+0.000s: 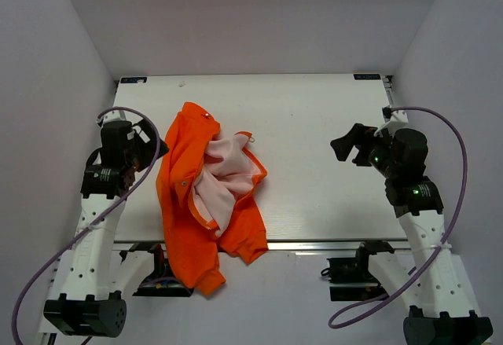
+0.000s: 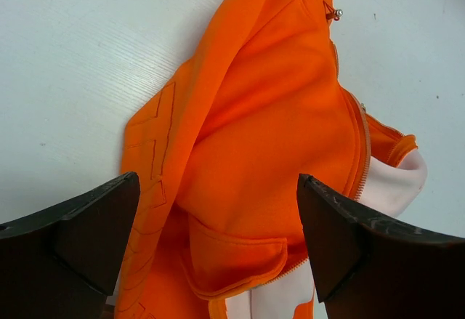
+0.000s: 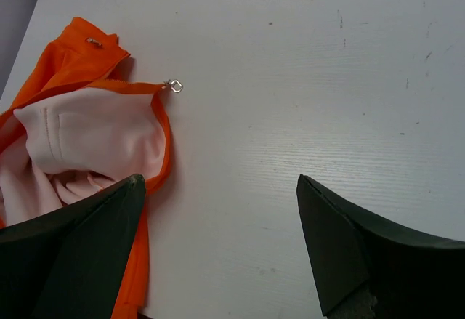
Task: Zip up the jacket
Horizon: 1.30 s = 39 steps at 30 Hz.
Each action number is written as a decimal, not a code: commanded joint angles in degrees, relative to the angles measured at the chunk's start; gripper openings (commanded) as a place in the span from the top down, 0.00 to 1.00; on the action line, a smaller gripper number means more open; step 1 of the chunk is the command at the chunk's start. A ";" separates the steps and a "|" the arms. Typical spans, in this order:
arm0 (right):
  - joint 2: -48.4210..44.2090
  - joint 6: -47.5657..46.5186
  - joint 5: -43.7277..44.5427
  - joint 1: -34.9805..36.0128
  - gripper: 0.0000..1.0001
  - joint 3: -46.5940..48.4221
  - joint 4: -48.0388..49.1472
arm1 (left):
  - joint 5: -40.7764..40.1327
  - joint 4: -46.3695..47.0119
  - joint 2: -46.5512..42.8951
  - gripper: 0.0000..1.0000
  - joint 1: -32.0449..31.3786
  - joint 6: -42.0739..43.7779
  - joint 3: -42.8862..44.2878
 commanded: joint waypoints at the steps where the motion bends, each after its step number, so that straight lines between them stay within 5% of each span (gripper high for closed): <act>1: -1.69 -1.45 -1.93 -0.20 0.11 -0.97 3.82 | 0.27 2.05 0.92 0.02 0.17 -0.86 -1.22; 6: -3.27 -2.33 -4.14 -0.29 0.11 -3.70 5.75 | 8.01 12.92 5.83 0.02 0.17 -1.48 -6.92; 10: -1.52 -2.86 -6.15 -0.29 0.11 -3.70 5.14 | 13.19 18.49 18.63 0.02 0.17 -1.65 -6.33; 19: 9.29 -3.74 -17.40 -0.29 0.11 -3.35 6.01 | 10.83 24.82 39.84 0.04 0.17 -1.65 -0.09; 20: 10.08 -3.83 -17.84 -0.29 0.11 -3.17 6.63 | 10.39 24.91 41.16 0.08 0.17 -1.65 1.31; 23: 12.54 -4.00 -18.99 0.06 0.11 -2.99 7.94 | 10.47 24.74 45.21 0.60 0.26 -1.13 3.60; 24: 13.50 -3.83 -18.30 0.76 0.11 -3.26 9.60 | 10.38 25.00 46.09 0.99 0.26 -1.04 3.78; 31: 28.60 -6.81 -0.54 24.55 0.11 2.44 11.56 | 5.11 26.66 36.55 1.00 0.35 -0.86 2.03; 36: 44.94 -13.37 6.85 29.85 0.11 14.75 14.79 | 3.97 28.33 27.30 1.00 0.35 -0.34 -2.00; 39: 49.26 -24.85 5.01 30.47 0.11 13.97 29.09 | 5.80 29.56 23.95 1.00 0.35 0.80 -3.16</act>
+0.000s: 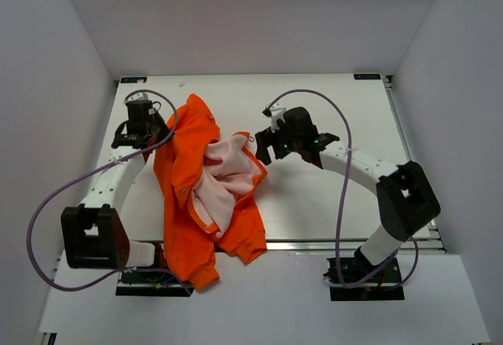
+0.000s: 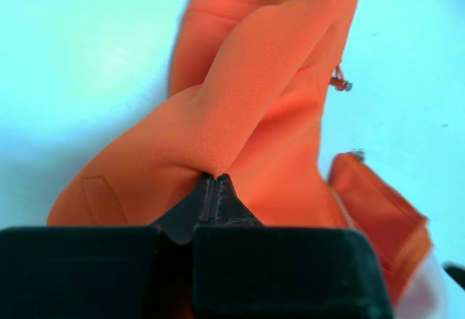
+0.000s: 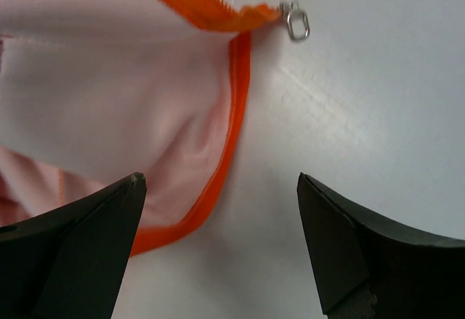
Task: Zip up the jacket
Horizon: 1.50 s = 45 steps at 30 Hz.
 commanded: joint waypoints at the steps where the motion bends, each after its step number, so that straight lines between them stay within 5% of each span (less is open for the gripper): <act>1: 3.18 -15.20 1.23 0.64 0.11 1.81 16.31 | 0.87 4.17 -4.18 1.00 0.04 1.72 -1.54; 4: 9.94 -24.44 -5.88 0.64 0.11 7.33 19.08 | 2.37 3.47 -4.01 1.00 0.13 2.78 -0.67; 7: 17.24 -24.73 -15.36 0.73 0.11 15.95 13.98 | 2.46 3.56 -4.01 1.00 0.13 3.48 -0.14; 11: 22.78 -22.79 -21.62 1.87 0.11 19.12 18.70 | 5.44 5.04 -4.10 1.00 0.13 4.98 0.83; 14: 26.03 -22.53 -22.51 3.89 0.36 24.38 16.88 | 9.48 7.59 -3.83 1.00 0.13 6.12 2.66; 15: 26.83 -22.26 -22.86 4.41 0.70 26.23 14.26 | 10.62 7.86 -3.40 1.00 0.04 6.21 3.81; 17: 27.98 -20.42 -19.38 4.68 1.00 31.77 10.65 | 15.01 7.95 -2.96 1.00 0.04 6.82 7.75; 19: 24.58 -19.11 -6.70 4.95 1.00 32.84 7.12 | 19.13 8.04 -2.95 1.00 0.04 7.70 10.75; 21: 16.78 -17.44 13.03 5.03 1.00 25.60 13.74 | 22.73 8.30 -3.74 1.00 0.04 8.23 15.39; 24: 8.50 -20.58 29.47 4.95 1.00 20.28 18.18 | 26.96 10.23 -5.32 1.00 0.04 7.80 20.06; 28: -5.29 -29.37 46.79 4.60 1.00 15.27 23.37 | 39.08 25.64 -9.36 1.00 0.04 -0.45 20.87; 35: -23.59 -30.45 50.70 4.68 1.00 17.72 19.96 | 52.82 41.16 -12.97 1.00 -0.48 -13.56 25.79; 40: -29.15 -28.77 51.21 4.68 1.00 22.99 8.28 | 46.16 36.44 -16.57 1.00 -0.57 -11.28 28.61; 45: -29.50 -23.08 55.43 4.68 1.00 15.37 -4.87 | 40.96 35.92 -16.23 1.00 -0.57 -12.16 16.31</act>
